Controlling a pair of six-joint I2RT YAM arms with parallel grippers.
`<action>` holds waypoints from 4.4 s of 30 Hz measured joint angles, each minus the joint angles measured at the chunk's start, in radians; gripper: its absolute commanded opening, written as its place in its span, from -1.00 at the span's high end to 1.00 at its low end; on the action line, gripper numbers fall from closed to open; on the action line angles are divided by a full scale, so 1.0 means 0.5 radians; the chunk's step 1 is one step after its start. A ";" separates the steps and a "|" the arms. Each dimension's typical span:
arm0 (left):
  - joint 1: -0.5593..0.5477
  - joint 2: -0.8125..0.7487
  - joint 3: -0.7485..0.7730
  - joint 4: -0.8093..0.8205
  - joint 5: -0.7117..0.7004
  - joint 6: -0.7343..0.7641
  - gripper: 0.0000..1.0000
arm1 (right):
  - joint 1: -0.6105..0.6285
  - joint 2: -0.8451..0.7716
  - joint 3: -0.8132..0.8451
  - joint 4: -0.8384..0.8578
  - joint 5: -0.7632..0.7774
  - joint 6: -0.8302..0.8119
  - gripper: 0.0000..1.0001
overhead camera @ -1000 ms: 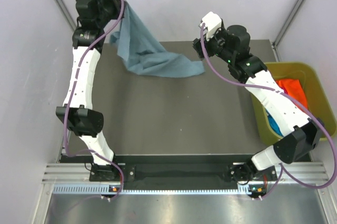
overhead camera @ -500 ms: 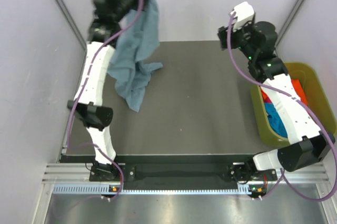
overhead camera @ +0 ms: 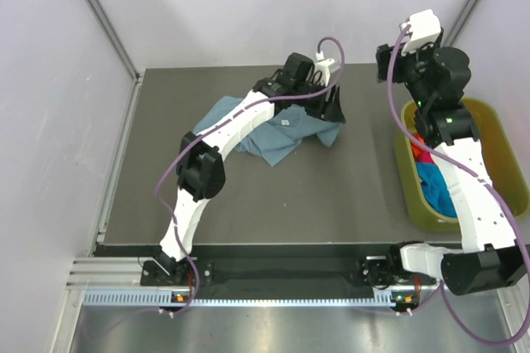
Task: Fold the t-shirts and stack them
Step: Flatten the tshirt out
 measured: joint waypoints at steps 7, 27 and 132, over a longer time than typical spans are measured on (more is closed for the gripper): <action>0.168 -0.237 -0.156 -0.059 -0.113 0.030 -0.54 | -0.004 -0.033 -0.137 -0.009 -0.201 0.019 -0.61; 1.069 -1.434 -1.398 -0.478 -0.632 0.361 -0.22 | 0.501 1.192 0.268 -0.661 -1.410 0.039 -0.26; 1.196 -1.359 -1.756 -0.507 -0.548 0.010 -0.31 | 1.114 1.592 0.275 -0.620 -0.413 -0.124 -0.18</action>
